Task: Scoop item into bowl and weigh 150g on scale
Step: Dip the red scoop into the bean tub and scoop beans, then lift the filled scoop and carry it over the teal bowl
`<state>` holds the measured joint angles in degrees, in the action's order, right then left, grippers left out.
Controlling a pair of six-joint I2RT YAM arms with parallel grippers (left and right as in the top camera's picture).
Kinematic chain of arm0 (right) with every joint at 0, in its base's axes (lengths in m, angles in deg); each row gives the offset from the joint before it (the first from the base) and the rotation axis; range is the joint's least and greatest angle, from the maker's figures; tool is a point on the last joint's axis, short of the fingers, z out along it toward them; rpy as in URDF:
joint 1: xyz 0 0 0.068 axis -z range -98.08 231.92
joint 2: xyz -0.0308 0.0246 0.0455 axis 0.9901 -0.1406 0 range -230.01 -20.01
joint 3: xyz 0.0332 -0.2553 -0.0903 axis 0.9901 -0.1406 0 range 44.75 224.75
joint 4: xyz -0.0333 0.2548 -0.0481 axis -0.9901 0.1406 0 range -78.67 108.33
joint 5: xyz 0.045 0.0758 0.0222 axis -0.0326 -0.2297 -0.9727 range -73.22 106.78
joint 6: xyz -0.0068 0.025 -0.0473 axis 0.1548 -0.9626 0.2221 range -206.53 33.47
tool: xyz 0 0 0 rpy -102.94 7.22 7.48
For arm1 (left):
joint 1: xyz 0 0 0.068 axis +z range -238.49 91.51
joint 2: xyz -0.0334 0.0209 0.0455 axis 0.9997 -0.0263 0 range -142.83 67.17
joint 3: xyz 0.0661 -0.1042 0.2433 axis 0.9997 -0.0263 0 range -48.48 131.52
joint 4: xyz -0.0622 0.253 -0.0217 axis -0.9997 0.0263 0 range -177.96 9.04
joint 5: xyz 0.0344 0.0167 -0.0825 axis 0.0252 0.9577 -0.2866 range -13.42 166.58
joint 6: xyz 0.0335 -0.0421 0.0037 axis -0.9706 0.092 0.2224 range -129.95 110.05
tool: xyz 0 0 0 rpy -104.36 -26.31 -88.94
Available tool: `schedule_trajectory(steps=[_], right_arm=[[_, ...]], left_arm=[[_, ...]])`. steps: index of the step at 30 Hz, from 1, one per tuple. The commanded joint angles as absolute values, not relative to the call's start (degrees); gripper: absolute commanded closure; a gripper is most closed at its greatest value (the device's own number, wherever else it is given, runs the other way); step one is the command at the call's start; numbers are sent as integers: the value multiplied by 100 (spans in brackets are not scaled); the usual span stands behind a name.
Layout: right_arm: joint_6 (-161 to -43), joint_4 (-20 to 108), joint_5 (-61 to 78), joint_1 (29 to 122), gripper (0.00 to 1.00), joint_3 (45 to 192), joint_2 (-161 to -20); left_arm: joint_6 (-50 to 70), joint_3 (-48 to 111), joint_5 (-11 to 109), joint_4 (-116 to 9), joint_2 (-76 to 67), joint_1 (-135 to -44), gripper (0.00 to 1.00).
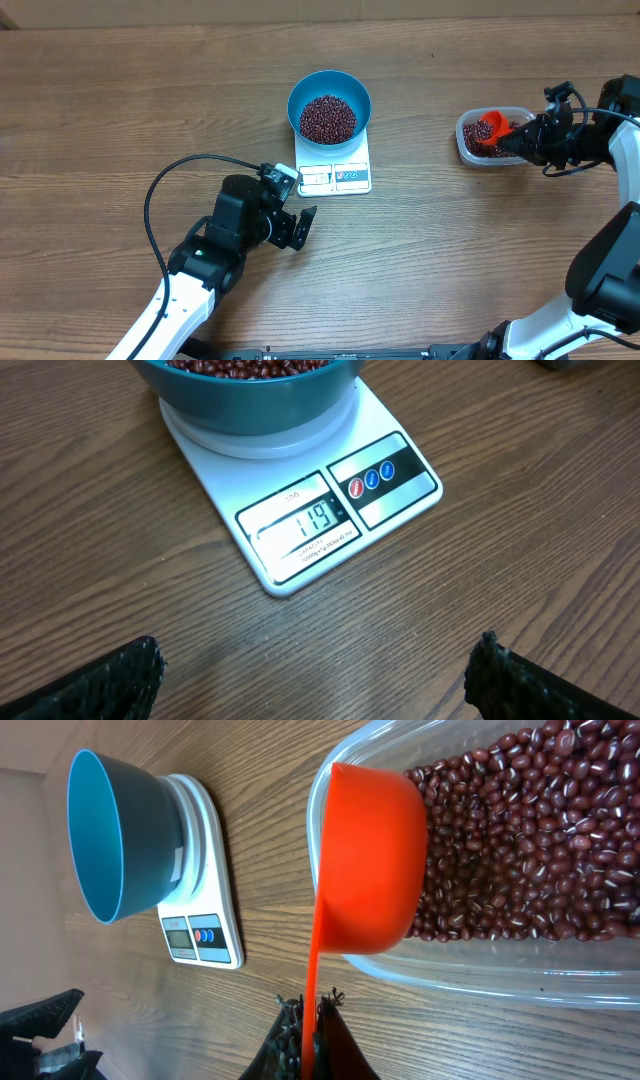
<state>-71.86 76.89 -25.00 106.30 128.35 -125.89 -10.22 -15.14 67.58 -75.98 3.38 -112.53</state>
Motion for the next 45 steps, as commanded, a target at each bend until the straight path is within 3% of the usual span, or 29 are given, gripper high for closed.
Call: schedule_trajectory(steps=[1, 20, 34, 45], right_arm=[[-7127, 7691, -2763, 10656, 96, 13025, -12620], [-6805, 7917, -4402, 10695, 96, 13036, -12620], [-7162, 7809, -4480, 9364, 96, 13503, -12620], [-8353, 6494, -3779, 7810, 96, 13820, -12620]], left_arm=[[-974, -1489, 6693, -7622, 309, -11285, 0], [-974, -1489, 6691, -7624, 309, -11285, 0], [-974, -1489, 6691, -7626, 309, -11285, 0], [-974, -1489, 6693, -7619, 309, -11285, 1]])
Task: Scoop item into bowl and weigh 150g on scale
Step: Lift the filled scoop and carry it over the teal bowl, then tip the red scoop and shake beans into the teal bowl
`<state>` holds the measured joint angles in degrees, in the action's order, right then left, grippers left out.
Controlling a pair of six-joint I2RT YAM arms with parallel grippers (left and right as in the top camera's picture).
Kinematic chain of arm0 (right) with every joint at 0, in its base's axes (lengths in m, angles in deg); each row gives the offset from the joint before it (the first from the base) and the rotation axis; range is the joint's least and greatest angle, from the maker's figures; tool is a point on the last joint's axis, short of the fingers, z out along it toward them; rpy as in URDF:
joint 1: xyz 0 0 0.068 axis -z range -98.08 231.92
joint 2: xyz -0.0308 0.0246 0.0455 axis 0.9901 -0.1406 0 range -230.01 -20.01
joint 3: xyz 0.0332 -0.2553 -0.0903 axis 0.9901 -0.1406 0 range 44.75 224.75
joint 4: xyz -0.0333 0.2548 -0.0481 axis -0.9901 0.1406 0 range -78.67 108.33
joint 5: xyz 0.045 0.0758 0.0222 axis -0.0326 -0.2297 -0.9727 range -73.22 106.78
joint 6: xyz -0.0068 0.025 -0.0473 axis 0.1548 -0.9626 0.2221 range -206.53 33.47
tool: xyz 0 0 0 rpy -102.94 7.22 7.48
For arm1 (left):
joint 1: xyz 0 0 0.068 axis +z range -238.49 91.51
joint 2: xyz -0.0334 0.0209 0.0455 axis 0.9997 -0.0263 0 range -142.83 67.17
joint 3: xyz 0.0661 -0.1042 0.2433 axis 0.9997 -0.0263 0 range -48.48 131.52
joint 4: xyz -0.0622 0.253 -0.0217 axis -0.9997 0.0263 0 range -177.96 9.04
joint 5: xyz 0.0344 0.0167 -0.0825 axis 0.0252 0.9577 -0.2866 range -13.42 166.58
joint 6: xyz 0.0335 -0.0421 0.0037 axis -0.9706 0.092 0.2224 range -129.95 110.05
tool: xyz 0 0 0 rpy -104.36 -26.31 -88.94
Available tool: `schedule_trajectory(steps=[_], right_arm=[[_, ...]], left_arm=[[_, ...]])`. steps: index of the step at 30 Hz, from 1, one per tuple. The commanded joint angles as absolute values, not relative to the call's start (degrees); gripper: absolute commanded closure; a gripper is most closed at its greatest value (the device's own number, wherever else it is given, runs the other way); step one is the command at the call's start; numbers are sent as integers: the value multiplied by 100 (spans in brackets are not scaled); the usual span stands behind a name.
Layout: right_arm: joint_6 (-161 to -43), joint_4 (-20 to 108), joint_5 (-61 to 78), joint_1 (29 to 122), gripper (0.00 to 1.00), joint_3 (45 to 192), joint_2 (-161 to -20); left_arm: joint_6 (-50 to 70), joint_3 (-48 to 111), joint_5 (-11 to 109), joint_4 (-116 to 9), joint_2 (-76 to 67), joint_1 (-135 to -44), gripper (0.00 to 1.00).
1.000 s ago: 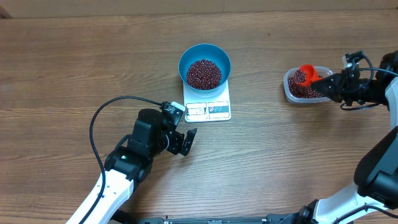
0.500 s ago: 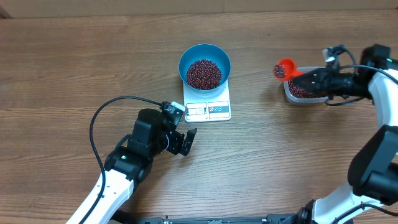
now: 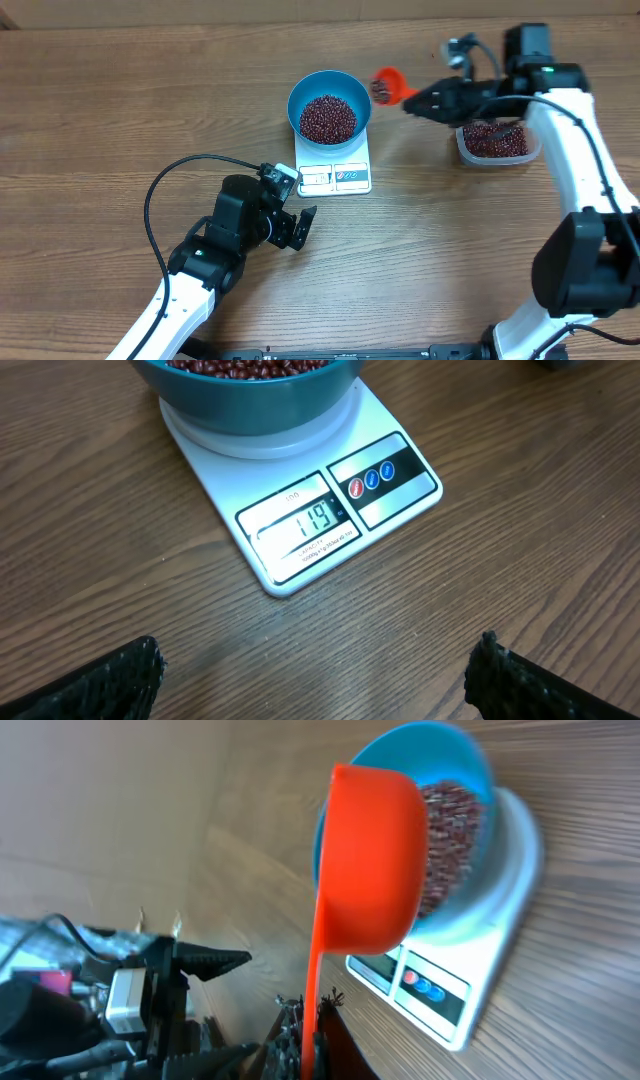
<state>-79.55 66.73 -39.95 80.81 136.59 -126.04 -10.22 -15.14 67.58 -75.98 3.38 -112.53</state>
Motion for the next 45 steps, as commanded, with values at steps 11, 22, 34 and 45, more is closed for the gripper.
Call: schedule_trajectory(steps=[11, 22, 34, 45], right_arm=[[-8834, 5678, -2218, 6842, 96, 13820, -12620], [-8845, 5488, -328, 6136, 96, 13820, -12620], [-8622, 5451, 444, 5924, 96, 13820, -12620], [-8453, 5438, 1624, 5430, 96, 13820, -12620]], left_arm=[[-974, -1489, 6693, -7622, 309, -11285, 0], [-974, -1489, 6691, -7622, 309, -11285, 0], [-974, -1489, 6691, -7624, 309, -11285, 0], [-974, -1489, 6691, -7619, 309, -11285, 1]])
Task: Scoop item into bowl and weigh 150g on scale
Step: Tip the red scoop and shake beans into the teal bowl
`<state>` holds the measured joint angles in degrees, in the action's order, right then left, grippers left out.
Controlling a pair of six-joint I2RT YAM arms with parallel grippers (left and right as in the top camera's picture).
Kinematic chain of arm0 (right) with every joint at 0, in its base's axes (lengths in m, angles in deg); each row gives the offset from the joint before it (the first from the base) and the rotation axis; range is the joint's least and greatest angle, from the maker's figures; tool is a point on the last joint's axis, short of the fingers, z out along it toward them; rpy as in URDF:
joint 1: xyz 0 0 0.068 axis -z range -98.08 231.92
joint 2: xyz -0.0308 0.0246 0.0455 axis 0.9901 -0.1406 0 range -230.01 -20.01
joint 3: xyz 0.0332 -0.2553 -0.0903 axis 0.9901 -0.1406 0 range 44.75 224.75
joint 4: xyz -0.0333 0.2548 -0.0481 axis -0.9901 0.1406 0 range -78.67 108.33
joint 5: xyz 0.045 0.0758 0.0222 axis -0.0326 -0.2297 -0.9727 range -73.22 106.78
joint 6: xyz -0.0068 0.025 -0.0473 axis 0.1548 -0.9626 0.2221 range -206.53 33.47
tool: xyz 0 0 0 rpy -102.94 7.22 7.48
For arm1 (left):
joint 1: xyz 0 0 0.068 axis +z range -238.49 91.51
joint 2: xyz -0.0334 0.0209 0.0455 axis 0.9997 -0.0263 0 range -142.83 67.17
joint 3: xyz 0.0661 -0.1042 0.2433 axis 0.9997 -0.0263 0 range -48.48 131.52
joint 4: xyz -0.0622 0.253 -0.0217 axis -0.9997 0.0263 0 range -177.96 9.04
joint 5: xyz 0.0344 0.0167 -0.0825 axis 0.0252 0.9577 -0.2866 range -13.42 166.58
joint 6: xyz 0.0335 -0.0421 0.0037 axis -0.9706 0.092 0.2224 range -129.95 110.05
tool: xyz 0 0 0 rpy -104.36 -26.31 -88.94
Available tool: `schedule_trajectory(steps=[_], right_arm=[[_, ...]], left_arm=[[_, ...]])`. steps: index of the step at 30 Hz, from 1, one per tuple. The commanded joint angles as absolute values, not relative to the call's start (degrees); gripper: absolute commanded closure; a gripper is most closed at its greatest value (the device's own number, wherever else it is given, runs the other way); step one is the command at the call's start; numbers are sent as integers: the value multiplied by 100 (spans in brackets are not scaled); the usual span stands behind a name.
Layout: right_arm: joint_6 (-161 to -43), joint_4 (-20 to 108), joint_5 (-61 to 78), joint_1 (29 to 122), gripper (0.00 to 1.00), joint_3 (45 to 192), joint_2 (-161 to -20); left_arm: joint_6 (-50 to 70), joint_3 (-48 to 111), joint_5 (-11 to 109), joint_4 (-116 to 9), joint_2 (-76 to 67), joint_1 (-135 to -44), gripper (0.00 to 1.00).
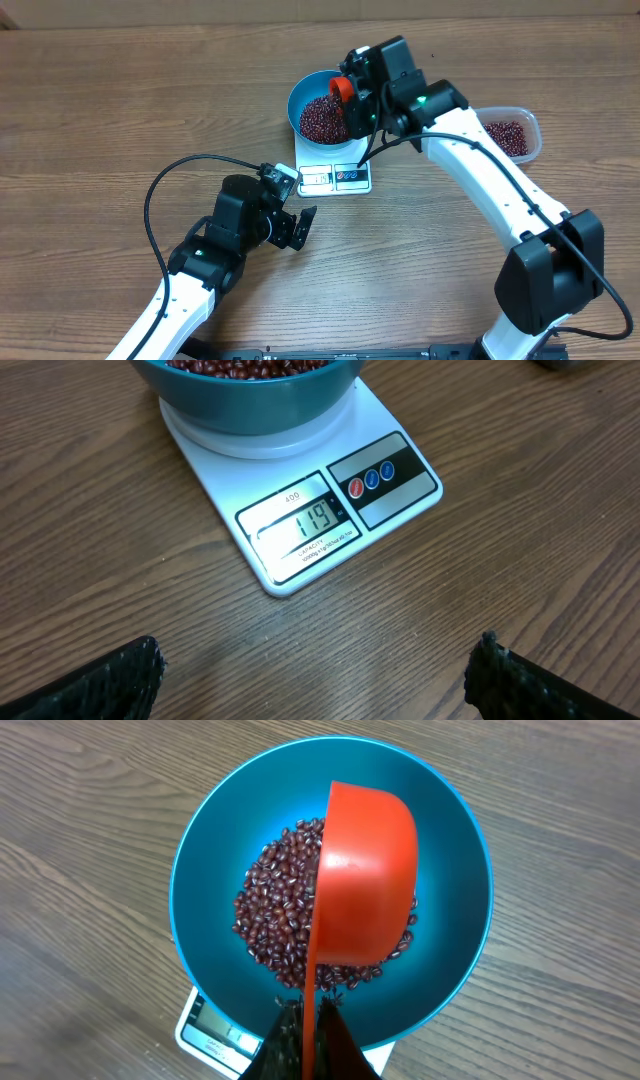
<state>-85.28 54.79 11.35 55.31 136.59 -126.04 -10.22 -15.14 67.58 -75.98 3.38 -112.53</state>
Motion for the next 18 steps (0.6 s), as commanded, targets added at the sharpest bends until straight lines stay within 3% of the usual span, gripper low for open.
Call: schedule_trajectory(steps=[1, 18], right_arm=[[-8451, 5438, 1692, 5399, 96, 13820, -12620], [-8263, 5447, 1821, 5303, 96, 13820, -12620]], left_arm=[[-974, -1489, 6693, -7619, 309, -11285, 1], [-976, -1489, 6695, -7619, 309, -11285, 1]])
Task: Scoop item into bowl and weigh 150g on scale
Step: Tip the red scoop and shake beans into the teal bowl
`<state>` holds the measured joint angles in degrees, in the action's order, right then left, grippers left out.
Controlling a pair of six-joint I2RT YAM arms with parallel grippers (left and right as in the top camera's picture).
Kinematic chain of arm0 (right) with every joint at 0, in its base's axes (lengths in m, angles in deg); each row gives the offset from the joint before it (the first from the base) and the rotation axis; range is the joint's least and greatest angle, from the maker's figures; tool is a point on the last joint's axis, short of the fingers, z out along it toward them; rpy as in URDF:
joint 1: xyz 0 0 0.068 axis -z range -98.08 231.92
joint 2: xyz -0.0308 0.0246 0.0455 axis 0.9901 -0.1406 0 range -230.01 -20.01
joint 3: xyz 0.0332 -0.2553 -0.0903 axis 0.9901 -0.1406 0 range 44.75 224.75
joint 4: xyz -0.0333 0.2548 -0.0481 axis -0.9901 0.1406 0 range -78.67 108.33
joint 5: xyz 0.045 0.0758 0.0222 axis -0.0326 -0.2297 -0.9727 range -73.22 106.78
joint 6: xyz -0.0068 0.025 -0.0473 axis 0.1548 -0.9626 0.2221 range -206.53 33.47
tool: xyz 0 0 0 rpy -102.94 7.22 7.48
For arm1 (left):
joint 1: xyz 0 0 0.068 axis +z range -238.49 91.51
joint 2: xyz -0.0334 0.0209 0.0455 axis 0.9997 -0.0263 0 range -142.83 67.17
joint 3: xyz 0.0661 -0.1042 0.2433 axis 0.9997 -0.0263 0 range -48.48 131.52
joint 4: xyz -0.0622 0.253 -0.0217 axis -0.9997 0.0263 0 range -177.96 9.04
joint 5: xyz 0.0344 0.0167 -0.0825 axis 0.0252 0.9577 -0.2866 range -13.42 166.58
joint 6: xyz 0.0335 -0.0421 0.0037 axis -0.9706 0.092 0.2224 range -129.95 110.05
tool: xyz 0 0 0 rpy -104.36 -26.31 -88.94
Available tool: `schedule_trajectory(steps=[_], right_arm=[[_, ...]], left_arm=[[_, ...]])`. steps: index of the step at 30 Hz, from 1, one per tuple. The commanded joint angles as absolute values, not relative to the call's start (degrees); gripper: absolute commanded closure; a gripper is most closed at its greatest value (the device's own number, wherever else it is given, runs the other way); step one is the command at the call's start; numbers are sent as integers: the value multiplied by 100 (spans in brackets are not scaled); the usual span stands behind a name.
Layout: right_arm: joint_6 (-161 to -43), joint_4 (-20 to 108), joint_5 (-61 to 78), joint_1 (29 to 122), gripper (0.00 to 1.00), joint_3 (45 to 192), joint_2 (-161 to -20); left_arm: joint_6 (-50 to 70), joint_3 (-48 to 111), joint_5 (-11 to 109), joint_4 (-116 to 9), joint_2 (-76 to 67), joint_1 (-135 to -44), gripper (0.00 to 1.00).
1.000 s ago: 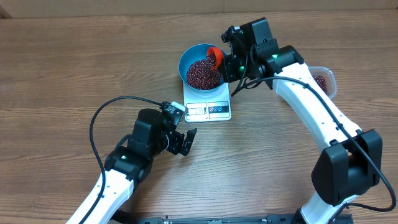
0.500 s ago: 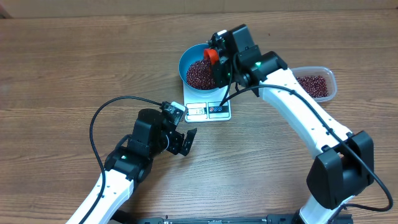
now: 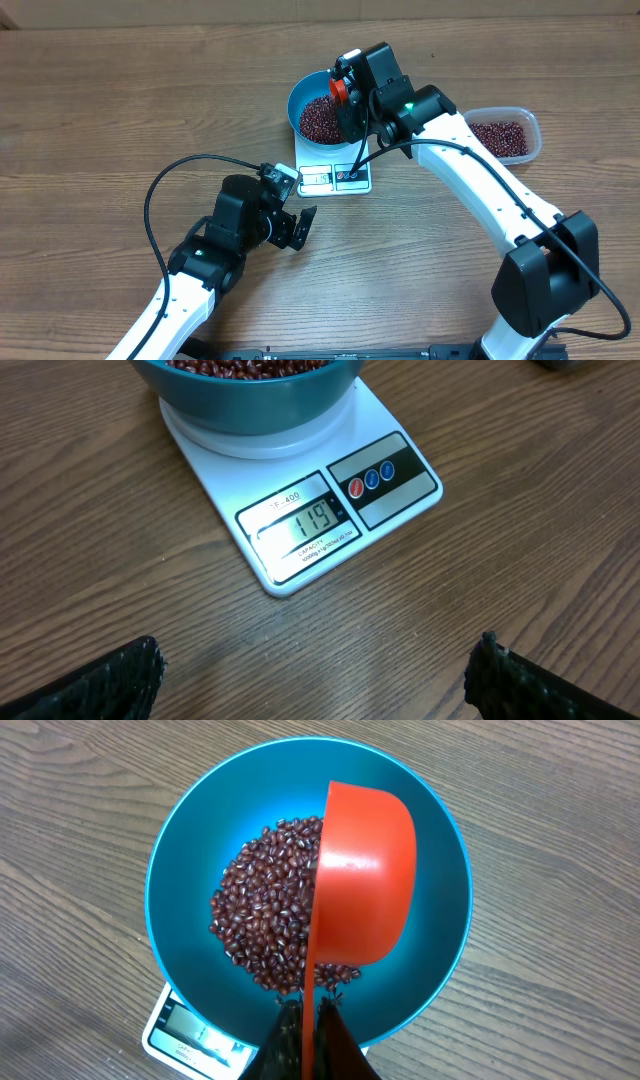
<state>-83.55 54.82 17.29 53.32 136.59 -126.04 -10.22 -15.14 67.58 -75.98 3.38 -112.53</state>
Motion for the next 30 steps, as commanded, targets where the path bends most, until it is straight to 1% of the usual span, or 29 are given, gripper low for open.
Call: schedule_trajectory(steps=[1, 5, 30], right_arm=[[-8196, 5447, 1821, 5303, 96, 13820, -12620], [-8021, 5447, 1823, 5299, 96, 13820, -12620], [-7852, 5464, 1823, 5299, 96, 13820, -12620]], left_arm=[[-976, -1489, 6695, -7622, 309, -11285, 1], [-976, -1489, 6695, -7619, 309, -11285, 0], [-976, -1489, 6695, -7622, 309, -11285, 1]])
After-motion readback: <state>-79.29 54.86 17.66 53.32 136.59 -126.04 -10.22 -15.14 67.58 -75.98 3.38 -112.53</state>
